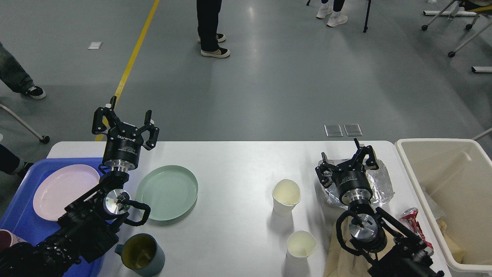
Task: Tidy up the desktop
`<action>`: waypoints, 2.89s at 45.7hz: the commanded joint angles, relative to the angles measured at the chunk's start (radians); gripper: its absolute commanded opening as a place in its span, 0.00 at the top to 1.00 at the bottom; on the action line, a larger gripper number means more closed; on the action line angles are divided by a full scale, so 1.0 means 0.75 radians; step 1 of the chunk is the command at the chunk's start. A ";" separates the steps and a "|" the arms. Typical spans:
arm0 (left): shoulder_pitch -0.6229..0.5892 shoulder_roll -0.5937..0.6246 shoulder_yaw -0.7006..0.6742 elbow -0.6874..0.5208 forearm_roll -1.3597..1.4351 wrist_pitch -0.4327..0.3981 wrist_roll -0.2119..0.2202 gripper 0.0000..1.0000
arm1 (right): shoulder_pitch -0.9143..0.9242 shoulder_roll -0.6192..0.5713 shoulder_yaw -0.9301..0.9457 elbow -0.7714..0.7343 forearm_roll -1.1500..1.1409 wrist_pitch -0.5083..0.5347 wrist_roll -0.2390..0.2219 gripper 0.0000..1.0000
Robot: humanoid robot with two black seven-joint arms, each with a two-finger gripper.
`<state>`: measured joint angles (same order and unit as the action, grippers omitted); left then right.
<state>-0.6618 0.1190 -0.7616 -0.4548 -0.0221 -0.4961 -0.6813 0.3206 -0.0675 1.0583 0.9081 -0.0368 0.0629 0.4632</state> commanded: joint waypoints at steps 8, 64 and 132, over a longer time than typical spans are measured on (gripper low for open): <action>-0.150 0.138 0.267 0.001 0.003 0.103 0.008 0.03 | 0.000 0.000 0.000 0.000 0.000 0.000 0.000 0.00; -0.911 0.545 1.930 -0.013 0.007 0.136 0.008 0.03 | 0.000 0.000 -0.002 0.000 0.000 0.000 0.000 0.00; -1.560 0.193 2.846 -0.684 0.007 0.099 0.006 0.03 | -0.002 0.000 0.000 0.002 0.000 0.000 0.000 0.00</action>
<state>-1.7926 0.3232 1.3414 -0.9456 -0.0166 -0.4189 -0.6775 0.3205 -0.0675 1.0584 0.9081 -0.0368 0.0629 0.4633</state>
